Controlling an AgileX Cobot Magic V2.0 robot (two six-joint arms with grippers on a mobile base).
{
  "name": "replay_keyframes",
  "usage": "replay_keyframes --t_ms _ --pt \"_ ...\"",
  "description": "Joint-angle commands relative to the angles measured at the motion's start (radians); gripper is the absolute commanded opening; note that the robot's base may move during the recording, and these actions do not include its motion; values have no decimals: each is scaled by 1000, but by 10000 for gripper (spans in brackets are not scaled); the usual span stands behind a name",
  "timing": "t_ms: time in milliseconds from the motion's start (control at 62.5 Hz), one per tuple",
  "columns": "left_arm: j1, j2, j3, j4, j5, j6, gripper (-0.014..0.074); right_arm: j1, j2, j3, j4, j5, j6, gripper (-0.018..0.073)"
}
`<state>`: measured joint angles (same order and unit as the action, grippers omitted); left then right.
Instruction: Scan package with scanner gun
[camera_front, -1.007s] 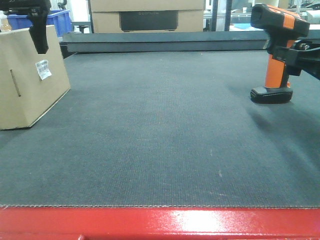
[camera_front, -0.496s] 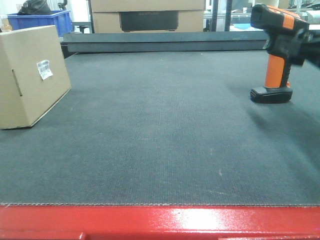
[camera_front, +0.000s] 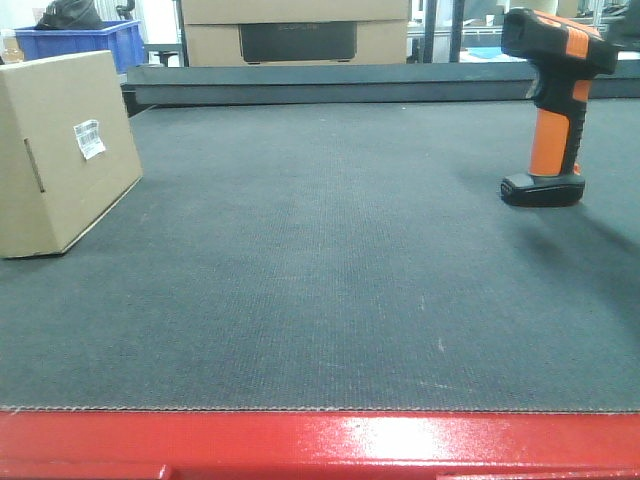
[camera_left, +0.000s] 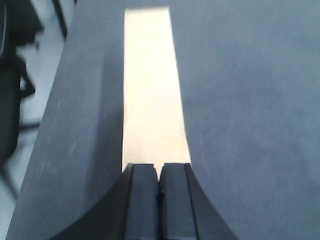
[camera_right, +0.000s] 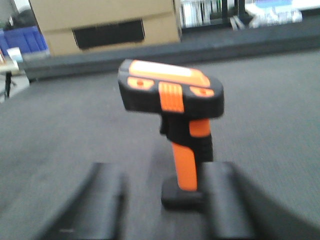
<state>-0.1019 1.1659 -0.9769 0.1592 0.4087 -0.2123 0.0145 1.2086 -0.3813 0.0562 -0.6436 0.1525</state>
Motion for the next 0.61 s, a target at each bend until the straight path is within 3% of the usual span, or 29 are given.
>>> replay_keyframes --t_ms 0,96,192,336,480,592 --pt "29 -75 104 -15 -190 -8 -111 -1 -78 2 5 111 -9 38" --pt "82 -148 233 -70 -368 -8 -111 -1 -157 2 5 226 -11 -159" --pt "145 -223 348 -95 -474 -8 -111 -3 -236 2 10 328 -11 -167" --pt "210 -315 409 -95 -424 -8 -111 -3 -380 2 20 427 -11 -167" --pt "218 -366 409 -94 -400 -8 -111 -3 -486 2 25 458 -11 -167" --pt "218 -382 421 -42 -370 -8 -111 -3 -543 2 28 485 -11 -168"
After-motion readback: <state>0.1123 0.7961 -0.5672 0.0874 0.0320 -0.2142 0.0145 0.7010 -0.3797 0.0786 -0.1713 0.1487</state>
